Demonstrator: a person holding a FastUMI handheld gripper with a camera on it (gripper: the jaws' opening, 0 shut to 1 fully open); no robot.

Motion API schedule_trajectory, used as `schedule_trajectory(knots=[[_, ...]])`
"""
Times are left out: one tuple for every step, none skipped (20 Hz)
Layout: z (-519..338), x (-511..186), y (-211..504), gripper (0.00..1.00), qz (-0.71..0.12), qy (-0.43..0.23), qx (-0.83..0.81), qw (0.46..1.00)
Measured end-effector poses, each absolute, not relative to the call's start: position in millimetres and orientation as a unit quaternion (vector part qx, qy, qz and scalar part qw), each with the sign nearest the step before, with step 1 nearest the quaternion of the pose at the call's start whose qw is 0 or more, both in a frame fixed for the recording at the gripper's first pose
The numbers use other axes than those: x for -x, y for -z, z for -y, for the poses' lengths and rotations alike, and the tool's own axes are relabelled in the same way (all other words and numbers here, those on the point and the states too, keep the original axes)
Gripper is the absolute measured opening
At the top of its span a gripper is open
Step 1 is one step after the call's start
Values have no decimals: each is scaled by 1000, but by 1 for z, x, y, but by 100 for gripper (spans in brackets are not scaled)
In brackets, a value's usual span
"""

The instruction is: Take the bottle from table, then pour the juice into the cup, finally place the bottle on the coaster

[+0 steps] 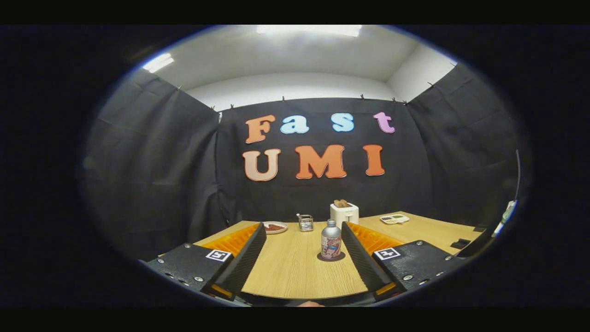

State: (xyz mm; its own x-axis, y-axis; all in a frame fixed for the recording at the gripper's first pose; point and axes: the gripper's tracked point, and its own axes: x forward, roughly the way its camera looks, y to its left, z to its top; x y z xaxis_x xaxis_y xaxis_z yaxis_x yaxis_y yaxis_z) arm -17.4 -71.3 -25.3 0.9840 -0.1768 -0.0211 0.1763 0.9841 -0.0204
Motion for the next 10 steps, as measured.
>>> schedule_trajectory(knots=[[67,20,23,97,-10,87,13,996],[63,21,20,97,-5,85,15,996],[61,21,17,97,1,86,15,996],[58,21,17,97,2,84,14,996],[54,21,18,96,3,79,16,997],[54,21,19,96,2,78,17,997],[53,21,21,96,1,78,15,997],[52,20,20,97,0,75,13,997],[50,18,21,96,-1,71,12,997],[50,18,21,96,-1,68,14,998]])
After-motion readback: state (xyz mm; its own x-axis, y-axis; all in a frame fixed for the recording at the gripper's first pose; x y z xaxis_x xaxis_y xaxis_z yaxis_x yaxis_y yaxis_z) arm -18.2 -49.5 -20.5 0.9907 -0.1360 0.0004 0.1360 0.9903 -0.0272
